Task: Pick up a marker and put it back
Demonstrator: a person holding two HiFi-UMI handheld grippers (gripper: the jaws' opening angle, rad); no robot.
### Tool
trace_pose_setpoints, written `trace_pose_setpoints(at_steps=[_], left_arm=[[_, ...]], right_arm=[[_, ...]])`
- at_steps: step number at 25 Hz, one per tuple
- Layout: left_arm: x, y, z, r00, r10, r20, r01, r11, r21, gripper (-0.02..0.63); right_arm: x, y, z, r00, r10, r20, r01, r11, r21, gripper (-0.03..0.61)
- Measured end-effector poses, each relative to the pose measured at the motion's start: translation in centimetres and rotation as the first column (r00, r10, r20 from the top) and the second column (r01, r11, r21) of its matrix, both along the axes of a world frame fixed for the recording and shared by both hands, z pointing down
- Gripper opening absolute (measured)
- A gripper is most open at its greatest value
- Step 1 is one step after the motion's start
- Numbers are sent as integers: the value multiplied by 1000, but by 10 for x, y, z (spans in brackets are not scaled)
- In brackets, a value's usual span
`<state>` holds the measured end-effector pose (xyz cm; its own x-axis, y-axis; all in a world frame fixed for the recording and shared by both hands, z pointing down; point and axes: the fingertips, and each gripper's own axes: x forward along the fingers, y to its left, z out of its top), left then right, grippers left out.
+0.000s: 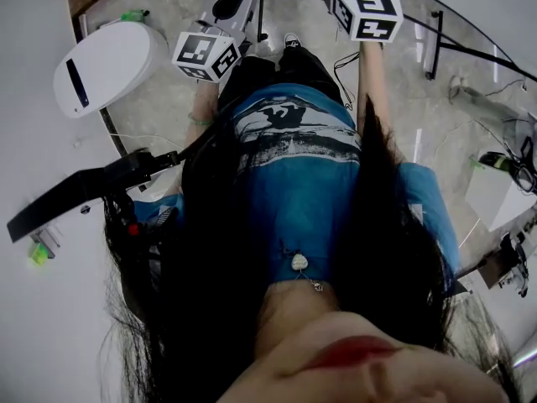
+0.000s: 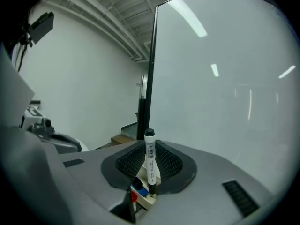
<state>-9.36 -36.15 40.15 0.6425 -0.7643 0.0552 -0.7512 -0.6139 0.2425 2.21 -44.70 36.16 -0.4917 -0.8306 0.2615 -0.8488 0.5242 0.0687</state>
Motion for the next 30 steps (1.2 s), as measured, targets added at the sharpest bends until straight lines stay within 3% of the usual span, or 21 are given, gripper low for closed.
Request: trace_pose_setpoints(at_steps=[10,17,19,24,30], left_arm=[[-16,-11,-4,998,-70,-8,70,998,7,2],[-17,-13,-3,997,-80,-7,80,997,-1,2],[-16,-14,-4,997,-79,-7,79,997,-1,2],[-15,-13,1,997,-76,-5,76,997,-5,2],[-14,-9,-1,998,-69,-8,69,998,-8,3]], right_arm=[[-32,-3,62,966,-169,-196,144,980,-136,74],[-51,1,77,952,-243,-188,209,961,-182,74],[-54,2,77,954,-250,-166,217,956,-195,75],[-55,0,68,975,-222,13,219,952,-213,75],[-44,10,59,983,-174,58,183,962,-204,75]])
